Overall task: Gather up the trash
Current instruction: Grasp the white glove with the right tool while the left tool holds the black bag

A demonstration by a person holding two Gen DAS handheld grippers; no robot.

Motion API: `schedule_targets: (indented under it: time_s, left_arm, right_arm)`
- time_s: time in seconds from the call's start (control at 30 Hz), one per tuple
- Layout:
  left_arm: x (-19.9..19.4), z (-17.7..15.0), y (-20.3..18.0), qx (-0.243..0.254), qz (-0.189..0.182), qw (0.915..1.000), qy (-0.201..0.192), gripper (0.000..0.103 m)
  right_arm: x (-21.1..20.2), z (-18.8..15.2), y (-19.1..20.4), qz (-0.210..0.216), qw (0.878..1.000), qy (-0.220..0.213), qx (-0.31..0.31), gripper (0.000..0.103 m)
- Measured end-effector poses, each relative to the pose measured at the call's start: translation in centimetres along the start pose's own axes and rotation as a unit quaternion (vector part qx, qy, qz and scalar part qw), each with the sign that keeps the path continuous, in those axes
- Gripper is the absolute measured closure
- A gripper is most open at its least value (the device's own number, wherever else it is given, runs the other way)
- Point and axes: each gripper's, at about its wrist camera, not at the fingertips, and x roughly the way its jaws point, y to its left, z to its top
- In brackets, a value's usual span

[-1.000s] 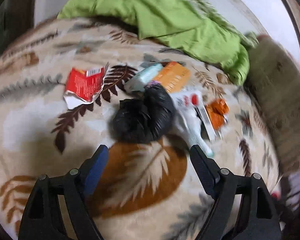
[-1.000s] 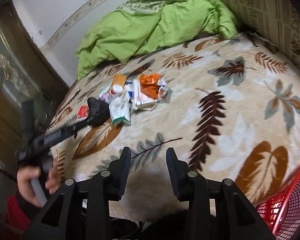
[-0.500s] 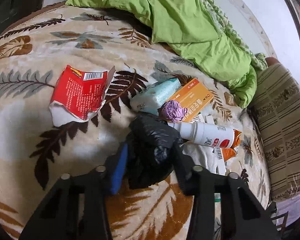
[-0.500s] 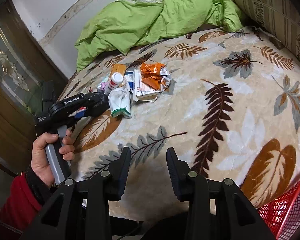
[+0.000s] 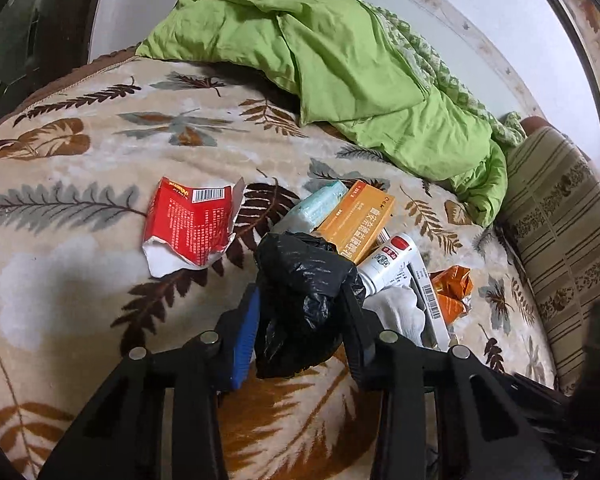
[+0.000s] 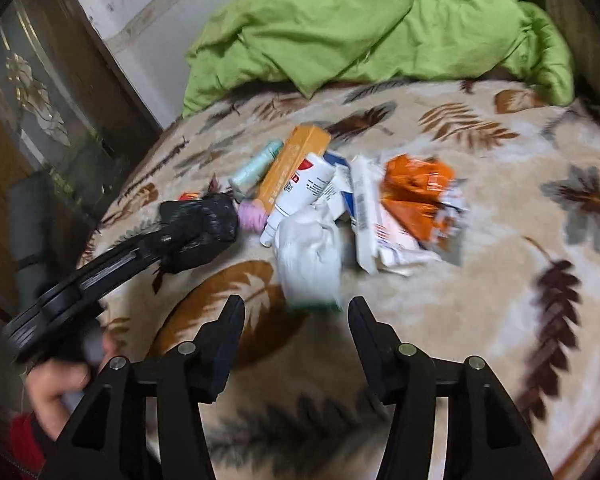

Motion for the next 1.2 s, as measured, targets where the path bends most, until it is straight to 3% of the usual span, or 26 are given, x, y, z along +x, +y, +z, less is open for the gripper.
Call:
schedule_targets:
  time_s: [0.1,0.13,0.17,0.2,0.33,0.5,0.73,0.97,1.2]
  left_arm:
    - [0.0,0.0,0.0,0.005,-0.003,1.0000,0.000,0.066]
    - [-0.1,0.0,-0.1,0.009,-0.001,1.0000,-0.002,0.066]
    - [-0.2,0.0,-0.4,0.019,0.001,0.9998,-0.006,0.066]
    - [-0.3,-0.1,-0.6,0.025,0.002,0.9996,-0.009,0.066]
    - [-0.7,-0.2,-1.7,0.048,0.007,0.9986,-0.019,0.066]
    - [-1.6,-0.9,-2.8,0.076,0.020,0.9964,-0.033,0.066]
    - [-4.2,-3.2,-4.0,0.092,0.004,0.9954,-0.028,0.066]
    - [-7.1,-6.6,-5.8,0.137,0.015,0.9897,-0.041,0.066]
    - [-6.2,-6.7,-5.8,0.146,0.037,0.9877,-0.042,0.066]
  right_arm:
    - [2.7,0.7,-0.2,-0.012,1.000,0.016,-0.007,0.046]
    - [3.4,0.8,-0.4,-0.012,1.000,0.022,-0.005,0.050]
    - [3.6,0.7,-0.6,-0.010,1.000,0.026,-0.002,0.060]
    - [3.8,0.7,-0.7,-0.004,0.999,0.033,-0.001,0.078]
    - [2.4,0.2,-0.2,-0.008,1.000,0.008,-0.021,0.090]
    - [-0.6,-0.8,0.4,-0.014,0.999,-0.033,-0.028,0.091]
    - [-5.0,-2.6,0.0,-0.046,0.994,-0.096,-0.015,0.091]
    - [-7.0,-3.9,-0.2,-0.042,0.992,-0.117,-0.007,0.091]
    - [-7.0,-4.0,-0.3,-0.042,0.993,-0.112,0.000,0.091]
